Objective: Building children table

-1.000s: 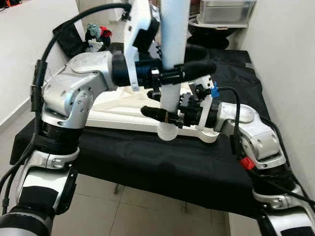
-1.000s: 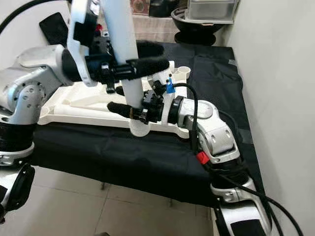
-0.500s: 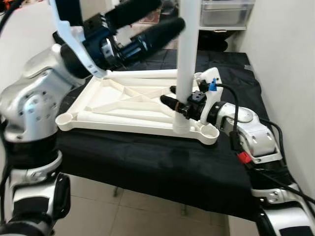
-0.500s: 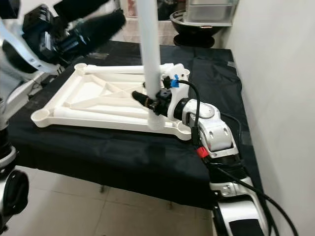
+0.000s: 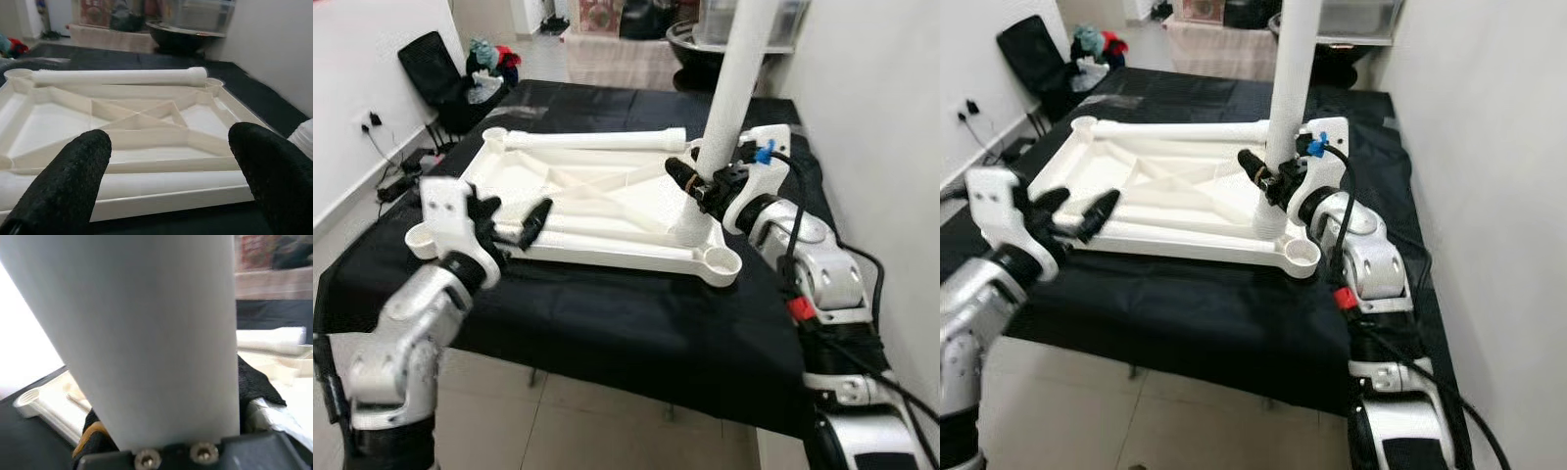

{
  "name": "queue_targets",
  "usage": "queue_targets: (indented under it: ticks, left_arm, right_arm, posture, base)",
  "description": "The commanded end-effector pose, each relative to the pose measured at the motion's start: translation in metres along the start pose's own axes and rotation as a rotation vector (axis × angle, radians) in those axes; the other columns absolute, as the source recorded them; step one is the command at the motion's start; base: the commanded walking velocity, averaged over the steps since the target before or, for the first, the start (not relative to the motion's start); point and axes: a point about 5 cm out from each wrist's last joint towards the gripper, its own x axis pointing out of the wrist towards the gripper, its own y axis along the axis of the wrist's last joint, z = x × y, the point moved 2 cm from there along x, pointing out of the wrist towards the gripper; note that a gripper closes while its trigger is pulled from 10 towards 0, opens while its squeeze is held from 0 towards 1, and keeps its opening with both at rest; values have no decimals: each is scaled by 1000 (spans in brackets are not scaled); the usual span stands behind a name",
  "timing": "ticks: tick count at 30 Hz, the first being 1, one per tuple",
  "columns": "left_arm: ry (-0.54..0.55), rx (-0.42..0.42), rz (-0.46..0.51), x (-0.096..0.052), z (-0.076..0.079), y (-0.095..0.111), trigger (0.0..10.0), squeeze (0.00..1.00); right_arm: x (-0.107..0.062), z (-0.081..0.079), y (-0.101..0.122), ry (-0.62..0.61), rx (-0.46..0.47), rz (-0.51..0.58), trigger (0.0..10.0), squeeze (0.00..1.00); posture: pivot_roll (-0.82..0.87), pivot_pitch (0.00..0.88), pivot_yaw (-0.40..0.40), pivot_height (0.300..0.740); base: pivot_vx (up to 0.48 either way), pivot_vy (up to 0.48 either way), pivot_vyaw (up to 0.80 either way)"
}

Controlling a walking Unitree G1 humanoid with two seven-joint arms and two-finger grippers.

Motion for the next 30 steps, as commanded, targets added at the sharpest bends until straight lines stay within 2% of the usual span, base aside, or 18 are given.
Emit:
queue_targets:
  ticks: [1, 2, 3, 4, 6, 7, 8, 9, 10, 13, 20, 24, 27, 30]
  left_arm:
    - [12, 22, -128, -16, 13, -37, 10000, 0]
    - [12, 22, -128, -16, 13, -37, 10000, 0]
    - [26, -1, -177, -26, 16, -53, 10000, 0]
    - [36, 14, -206, -33, 18, -63, 10000, 0]
    - [42, 27, -218, -38, 18, -69, 10000, 0]
    - [42, 27, -218, -38, 18, -69, 10000, 0]
    - [56, 14, -215, -39, 17, -71, 10000, 0]
    - [56, 14, -215, -39, 17, -71, 10000, 0]
    - [54, 5, -207, -39, 18, -71, 10000, 0]
    - [53, 3, -174, -33, 23, -70, 10000, 0]
    - [62, 42, -122, -26, 28, -64, 10000, 0]
    - [64, 46, -102, -25, 31, -63, 10000, 0]
    - [62, 48, -92, -24, 32, -62, 10000, 0]
    - [61, 50, -87, -24, 32, -61, 10000, 0]
  right_arm:
    - [-11, -5, -7, -56, 55, 17, 10000, 0]
    - [-11, -5, -7, -56, 55, 17, 10000, 0]
    - [-19, -12, -17, -72, 79, 1, 10000, 0]
    - [-26, -19, -28, -81, 96, -28, 10000, 0]
    - [-31, -23, -34, -83, 105, -48, 10000, 0]
    - [-31, -23, -34, -83, 105, -48, 10000, 0]
    - [-37, -32, -41, -64, 112, -65, 10000, 0]
    - [-37, -32, -41, -64, 112, -65, 10000, 0]
    - [-41, -38, -45, -50, 133, -70, 10000, 0]
    - [-43, -50, -51, -5, 123, -86, 10000, 0]
    - [-36, -50, -41, 5, 110, -54, 10000, 0]
    - [-37, -48, -36, -17, 97, -42, 10000, 0]
    - [-38, -49, -33, -13, 113, -29, 10000, 0]
    - [-37, -52, -33, 16, 134, -33, 10000, 0]
  posture:
    - [-43, 79, -17, 740]
    - [-43, 79, -17, 740]
    - [-48, 75, -17, 740]
    - [-53, 66, -17, 740]
    - [-53, 66, -17, 740]
    - [-53, 66, -17, 740]
    - [-61, 54, -17, 740]
    - [-61, 54, -17, 740]
    - [-62, 49, -18, 740]
    - [-65, 26, -20, 740]
    - [-65, 4, -20, 740]
    - [-68, 0, -19, 740]
    - [-69, 0, -18, 740]
    - [-71, 0, -15, 740]
  base:
    - [0, 0, 0]
    - [0, 0, 0]
    - [0, 0, 0]
    - [0, 0, 0]
    - [0, 0, 0]
    - [0, 0, 0]
    - [0, 0, -800]
    - [0, 0, -800]
    - [0, 0, -775]
    - [0, 0, -267]
    - [0, 0, -469]
    - [0, 0, 0]
    - [0, 0, 0]
    - [0, 0, -800]
